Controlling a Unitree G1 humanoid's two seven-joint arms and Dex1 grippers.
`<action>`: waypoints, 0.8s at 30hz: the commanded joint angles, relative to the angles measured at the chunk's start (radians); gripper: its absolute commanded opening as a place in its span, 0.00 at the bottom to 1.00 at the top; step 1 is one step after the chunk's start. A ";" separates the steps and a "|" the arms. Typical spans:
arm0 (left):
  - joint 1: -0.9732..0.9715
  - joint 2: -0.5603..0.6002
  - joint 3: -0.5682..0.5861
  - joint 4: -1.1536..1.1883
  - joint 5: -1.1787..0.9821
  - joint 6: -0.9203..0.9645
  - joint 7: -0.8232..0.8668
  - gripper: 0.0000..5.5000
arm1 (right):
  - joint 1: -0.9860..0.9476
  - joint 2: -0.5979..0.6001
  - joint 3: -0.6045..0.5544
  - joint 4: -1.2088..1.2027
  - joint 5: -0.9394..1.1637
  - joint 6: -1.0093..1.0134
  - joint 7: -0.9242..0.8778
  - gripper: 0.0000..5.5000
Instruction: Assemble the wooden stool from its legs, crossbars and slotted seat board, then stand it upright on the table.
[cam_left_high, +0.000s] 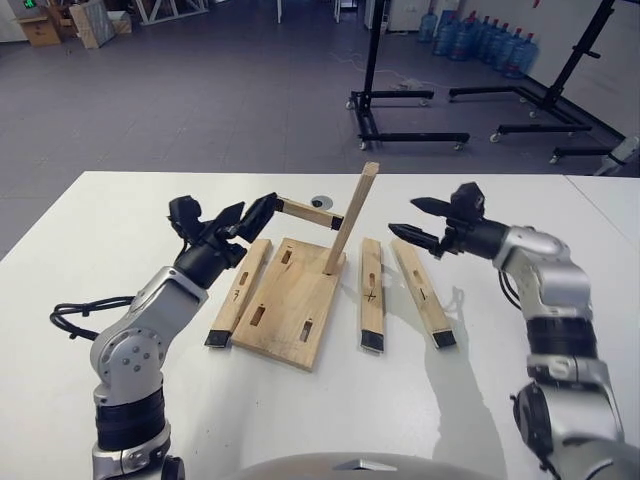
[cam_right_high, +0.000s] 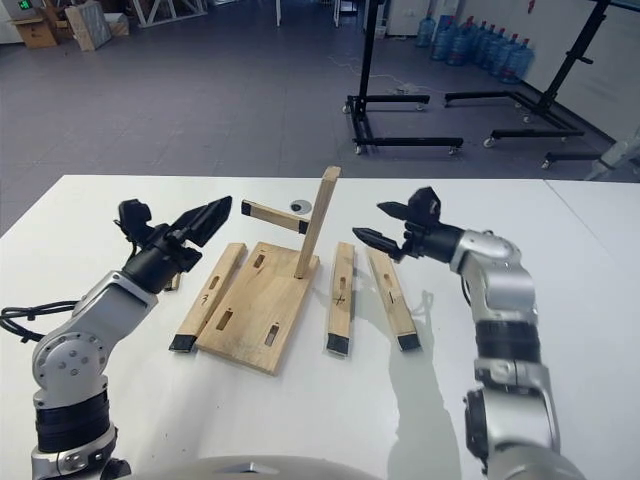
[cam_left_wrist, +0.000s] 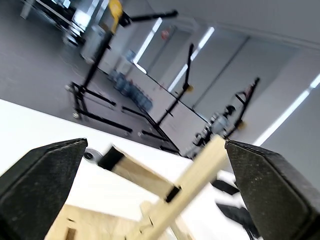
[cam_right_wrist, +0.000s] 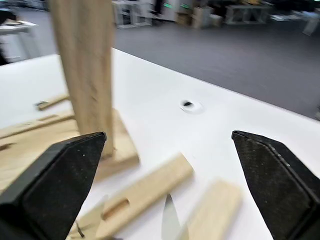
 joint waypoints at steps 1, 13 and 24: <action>0.092 -0.030 0.136 -0.098 -0.045 -0.076 0.166 0.92 | 0.187 0.121 -0.036 -0.417 -0.133 0.404 -0.405 0.84; 0.124 -0.007 0.102 -0.072 -0.053 -0.110 0.193 0.92 | 0.202 0.210 0.048 -0.563 -0.111 0.883 -0.596 0.84; 0.098 0.010 0.052 -0.033 -0.032 -0.116 0.176 0.92 | 0.248 0.193 0.171 -0.356 -0.157 0.661 -0.686 0.79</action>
